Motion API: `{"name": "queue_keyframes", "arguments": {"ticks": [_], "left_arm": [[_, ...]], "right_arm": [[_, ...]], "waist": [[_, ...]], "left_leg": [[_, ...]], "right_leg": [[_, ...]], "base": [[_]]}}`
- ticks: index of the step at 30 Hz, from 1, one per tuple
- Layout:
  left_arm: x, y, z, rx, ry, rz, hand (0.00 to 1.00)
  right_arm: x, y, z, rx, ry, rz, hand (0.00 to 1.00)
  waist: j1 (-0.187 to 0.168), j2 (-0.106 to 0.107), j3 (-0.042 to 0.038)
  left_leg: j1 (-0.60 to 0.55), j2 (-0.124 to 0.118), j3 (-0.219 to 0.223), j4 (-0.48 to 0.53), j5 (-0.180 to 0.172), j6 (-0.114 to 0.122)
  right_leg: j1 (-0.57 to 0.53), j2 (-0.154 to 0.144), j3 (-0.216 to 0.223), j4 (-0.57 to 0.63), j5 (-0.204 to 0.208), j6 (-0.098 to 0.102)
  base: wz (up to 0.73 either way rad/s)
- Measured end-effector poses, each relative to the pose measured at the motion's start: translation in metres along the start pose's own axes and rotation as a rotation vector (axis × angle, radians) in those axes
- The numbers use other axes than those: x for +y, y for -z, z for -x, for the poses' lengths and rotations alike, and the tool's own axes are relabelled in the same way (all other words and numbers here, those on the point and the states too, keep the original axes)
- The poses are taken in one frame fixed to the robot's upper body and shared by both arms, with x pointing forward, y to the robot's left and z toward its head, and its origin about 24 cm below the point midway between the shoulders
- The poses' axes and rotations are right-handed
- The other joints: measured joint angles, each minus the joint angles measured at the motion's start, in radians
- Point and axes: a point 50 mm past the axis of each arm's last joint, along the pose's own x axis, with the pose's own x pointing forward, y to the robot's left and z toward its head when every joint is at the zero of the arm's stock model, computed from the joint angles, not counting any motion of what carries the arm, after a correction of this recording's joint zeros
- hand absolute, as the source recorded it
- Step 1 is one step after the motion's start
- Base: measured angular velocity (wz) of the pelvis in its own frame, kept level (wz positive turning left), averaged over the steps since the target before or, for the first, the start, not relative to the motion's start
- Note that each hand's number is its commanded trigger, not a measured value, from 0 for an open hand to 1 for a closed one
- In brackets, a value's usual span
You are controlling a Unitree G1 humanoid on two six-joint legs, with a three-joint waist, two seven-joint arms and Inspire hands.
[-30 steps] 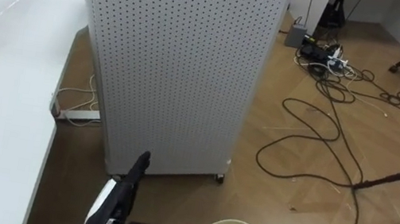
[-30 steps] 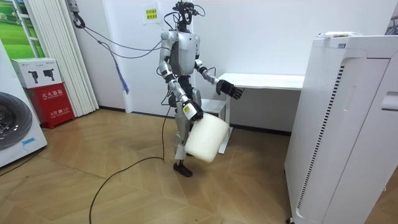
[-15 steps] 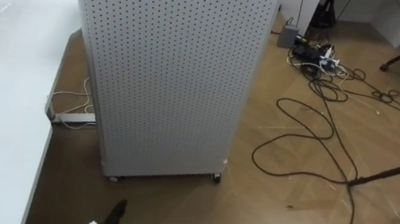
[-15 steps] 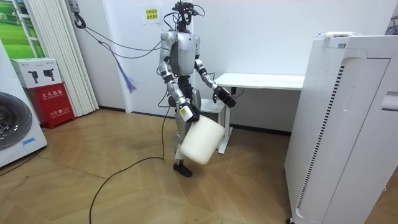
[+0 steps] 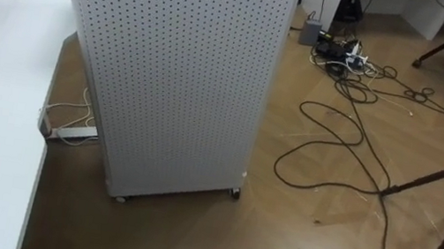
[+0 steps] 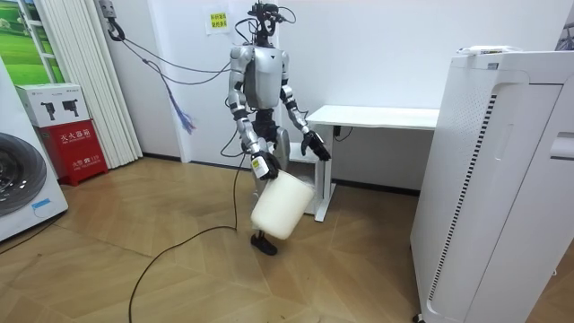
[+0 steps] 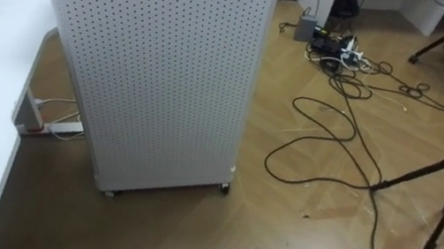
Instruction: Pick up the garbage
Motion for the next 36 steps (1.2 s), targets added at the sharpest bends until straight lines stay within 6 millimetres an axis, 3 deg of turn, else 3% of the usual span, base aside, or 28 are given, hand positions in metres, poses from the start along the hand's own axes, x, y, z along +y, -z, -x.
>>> {"name": "queue_keyframes", "arguments": {"ticks": [4,8,11,13,14,17,18,19,20,21,22,23,24,25,26,27,28,29,30,32,33,34,36], "left_arm": [[0.004,0.026,0.011,0.082,-0.007,0.008,0.00],[0.008,0.044,0.018,0.151,-0.025,0.032,0.00],[0.013,0.058,0.024,0.207,-0.054,0.067,0.00],[0.017,0.063,0.027,0.223,-0.069,0.090,0.00],[0.019,0.064,0.027,0.229,-0.072,0.090,0.00],[0.019,0.067,0.030,0.248,-0.075,0.098,0.00],[0.020,0.067,0.030,0.249,-0.083,0.114,0.00],[0.021,0.067,0.030,0.250,-0.090,0.126,0.00],[0.020,0.067,0.029,0.248,-0.090,0.130,0.00],[0.019,0.062,0.026,0.231,-0.084,0.136,0.00],[0.018,0.059,0.025,0.211,-0.085,0.155,0.00],[0.017,0.058,0.025,0.203,-0.087,0.163,0.00],[0.016,0.056,0.025,0.184,-0.093,0.187,0.00],[0.015,0.054,0.025,0.161,-0.101,0.204,0.00],[0.015,0.053,0.025,0.155,-0.103,0.209,0.00],[0.015,0.054,0.026,0.152,-0.107,0.211,0.00],[0.015,0.055,0.026,0.153,-0.109,0.210,0.00],[0.014,0.056,0.027,0.158,-0.108,0.211,0.00],[0.013,0.059,0.029,0.164,-0.107,0.213,0.00],[0.015,0.059,0.029,0.161,-0.120,0.225,0.00],[0.014,0.057,0.028,0.154,-0.115,0.227,0.00],[0.010,0.057,0.028,0.155,-0.101,0.230,0.00],[0.004,0.056,0.027,0.160,-0.084,0.235,0.00]], "right_arm": [[0.000,0.004,0.001,0.016,-0.020,0.011,1.00],[0.001,0.013,0.003,0.046,-0.038,0.016,1.00],[0.002,0.014,0.004,0.051,-0.051,0.034,1.00],[0.003,0.017,0.005,0.058,-0.052,0.041,1.00],[0.003,0.017,0.005,0.058,-0.053,0.041,1.00],[0.002,0.016,0.005,0.052,-0.056,0.038,1.00],[0.002,0.016,0.005,0.054,-0.055,0.039,1.00],[0.001,0.019,0.006,0.062,-0.053,0.038,1.00],[0.000,0.021,0.007,0.066,-0.048,0.036,1.00],[-0.003,0.023,0.008,0.074,-0.030,0.037,1.00],[-0.007,0.025,0.009,0.084,-0.014,0.037,1.00],[-0.008,0.026,0.009,0.089,-0.009,0.035,1.00],[-0.008,0.029,0.010,0.103,-0.002,0.036,1.00],[-0.008,0.033,0.011,0.115,0.000,0.037,1.00],[-0.008,0.035,0.012,0.123,0.000,0.037,1.00],[-0.008,0.040,0.014,0.136,-0.007,0.037,1.00],[-0.008,0.041,0.015,0.140,-0.012,0.036,1.00],[-0.009,0.044,0.016,0.144,-0.012,0.032,1.00],[-0.009,0.044,0.016,0.144,-0.011,0.029,1.00],[-0.008,0.046,0.018,0.147,-0.009,0.015,1.00],[-0.009,0.047,0.018,0.146,-0.005,0.011,1.00],[-0.010,0.045,0.018,0.139,-0.001,0.013,1.00],[-0.011,0.043,0.017,0.134,0.006,0.012,1.00]], "waist": [[0.005,-0.005,0.0000],[0.032,-0.008,-0.0021],[0.041,-0.012,0.0002],[0.056,-0.013,0.0025],[0.055,-0.015,0.0024],[0.053,-0.011,0.0011],[0.049,-0.005,0.0030],[0.050,-0.013,0.0060],[0.047,-0.016,0.0041],[0.049,-0.022,0.0047],[0.060,-0.024,0.0040],[0.070,-0.025,0.0036],[0.088,-0.025,0.0032],[0.095,-0.024,0.0025],[0.102,-0.023,0.0021],[0.106,-0.024,-0.0041],[0.105,-0.023,-0.0063],[0.096,-0.020,-0.0220],[0.093,-0.029,-0.0189],[0.094,-0.043,-0.0125],[0.094,-0.045,-0.0120],[0.094,-0.041,-0.0108],[0.095,-0.034,-0.0101]], "left_leg": [[0.010,0.004,0.000,0.000,-0.003,-0.004],[0.011,0.014,-0.001,0.013,-0.011,-0.011],[-0.001,0.037,-0.005,0.082,-0.046,-0.023],[-0.035,0.076,-0.006,0.216,-0.096,-0.043],[-0.046,0.085,-0.004,0.255,-0.102,-0.045],[-0.104,0.137,-0.007,0.451,-0.102,-0.043],[-0.143,0.166,-0.017,0.546,-0.085,-0.032],[-0.187,0.170,-0.042,0.606,-0.076,-0.016],[-0.205,0.153,-0.047,0.597,-0.088,-0.008],[-0.256,0.114,-0.046,0.558,-0.097,-0.003],[-0.305,0.067,-0.045,0.466,-0.086,-0.014],[-0.323,0.047,-0.046,0.404,-0.069,-0.021],[-0.357,0.019,-0.056,0.259,-0.005,-0.027],[-0.385,0.017,-0.059,0.137,0.059,-0.025],[-0.390,0.022,-0.061,0.094,0.094,-0.021],[-0.384,0.029,-0.069,0.042,0.164,-0.015],[-0.378,0.028,-0.069,0.044,0.202,-0.008],[-0.375,0.019,-0.070,0.061,0.247,0.027],[-0.374,0.013,-0.069,0.100,0.262,0.051],[-0.381,-0.003,-0.055,0.183,0.218,0.071],[-0.388,-0.003,-0.042,0.238,0.168,0.077],[-0.392,-0.005,-0.036,0.285,0.120,0.080],[-0.382,-0.018,-0.036,0.330,0.066,0.088]], "right_leg": [[0.009,0.005,0.000,-0.001,-0.003,-0.003],[0.013,0.010,-0.005,0.004,-0.011,-0.008],[0.011,0.017,-0.013,0.040,-0.038,-0.017],[0.009,0.022,-0.024,0.093,-0.089,-0.029],[0.009,0.022,-0.026,0.108,-0.103,-0.031],[0.031,0.032,-0.029,0.146,-0.155,-0.051],[0.052,0.039,-0.022,0.147,-0.165,-0.062],[0.072,0.045,-0.003,0.147,-0.178,-0.073],[0.078,0.043,0.008,0.146,-0.184,-0.075],[0.080,0.036,0.035,0.148,-0.195,-0.074],[0.082,0.028,0.061,0.142,-0.198,-0.075],[0.083,0.026,0.078,0.139,-0.199,-0.075],[0.087,0.022,0.099,0.138,-0.207,-0.071],[0.095,0.022,0.106,0.142,-0.220,-0.064],[0.099,0.021,0.107,0.143,-0.226,-0.060],[0.119,0.021,0.118,0.143,-0.246,-0.052],[0.129,0.021,0.125,0.143,-0.257,-0.044],[0.142,0.014,0.129,0.139,-0.274,-0.026],[0.154,-0.002,0.098,0.135,-0.283,-0.007],[0.195,-0.035,0.052,0.111,-0.293,0.015],[0.218,-0.052,0.036,0.104,-0.300,0.028],[0.236,-0.068,0.020,0.116,-0.308,0.042],[0.230,-0.099,0.004,0.208,-0.314,0.053]], "base": [[0.00],[0.00],[0.00],[0.07],[0.19],[0.17],[0.24],[0.32],[0.42],[0.32],[0.15],[-0.20],[-0.37],[-0.43],[-0.48],[-0.39],[-0.38],[-0.35],[-0.47],[-0.26],[-0.04],[-0.06],[0.11]]}}
